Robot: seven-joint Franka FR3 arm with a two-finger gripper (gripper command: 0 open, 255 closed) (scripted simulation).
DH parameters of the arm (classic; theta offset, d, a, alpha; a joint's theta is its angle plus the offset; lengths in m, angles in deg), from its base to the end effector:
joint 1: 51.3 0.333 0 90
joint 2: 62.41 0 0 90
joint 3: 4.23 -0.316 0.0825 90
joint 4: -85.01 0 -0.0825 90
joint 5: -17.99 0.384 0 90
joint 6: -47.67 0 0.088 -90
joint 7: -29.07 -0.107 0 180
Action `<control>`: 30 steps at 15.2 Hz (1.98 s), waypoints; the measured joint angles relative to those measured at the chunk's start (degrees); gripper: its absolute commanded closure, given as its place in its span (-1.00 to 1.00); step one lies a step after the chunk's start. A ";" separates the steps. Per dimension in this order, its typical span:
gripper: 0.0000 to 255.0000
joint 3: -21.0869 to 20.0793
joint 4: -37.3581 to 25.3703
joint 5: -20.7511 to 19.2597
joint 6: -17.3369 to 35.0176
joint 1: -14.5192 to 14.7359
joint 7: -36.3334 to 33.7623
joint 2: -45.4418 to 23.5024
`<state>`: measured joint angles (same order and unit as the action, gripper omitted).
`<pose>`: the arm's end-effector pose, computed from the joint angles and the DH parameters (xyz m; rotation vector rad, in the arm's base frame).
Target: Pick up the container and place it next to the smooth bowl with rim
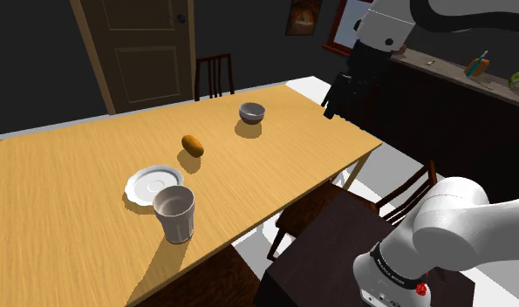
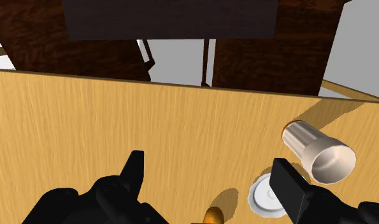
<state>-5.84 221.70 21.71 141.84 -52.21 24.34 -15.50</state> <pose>0.3052 0.0129 0.5931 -3.0893 0.1247 -0.1151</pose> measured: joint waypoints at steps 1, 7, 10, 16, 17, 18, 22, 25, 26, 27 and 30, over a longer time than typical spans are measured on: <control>-1.00 0.00 0.00 0.00 0.00 0.00 0.00 0.00; -1.00 -4.27 2.90 2.87 7.51 1.38 -4.22 -4.80; -1.00 -6.86 3.14 4.27 12.44 2.06 -6.69 -9.52; -1.00 -12.08 2.51 6.16 21.50 3.24 -11.92 -19.15; -1.00 -12.99 2.06 6.27 22.96 3.39 -12.91 -21.02; -1.00 -14.04 1.19 6.28 24.38 3.52 -14.10 -23.25; -1.00 -17.13 -1.47 5.47 29.83 3.70 -17.95 -31.39; -1.00 -19.35 -3.89 3.95 33.63 3.99 -21.49 -37.74; -1.00 -19.95 -4.89 3.25 34.67 4.09 -22.66 -39.84; -1.00 -20.37 -6.25 2.25 35.85 4.07 -23.73 -42.49; -1.00 -21.72 -10.62 -0.89 38.04 5.00 -28.10 -49.46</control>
<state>-27.56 211.09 20.82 179.89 -47.21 -3.76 -64.96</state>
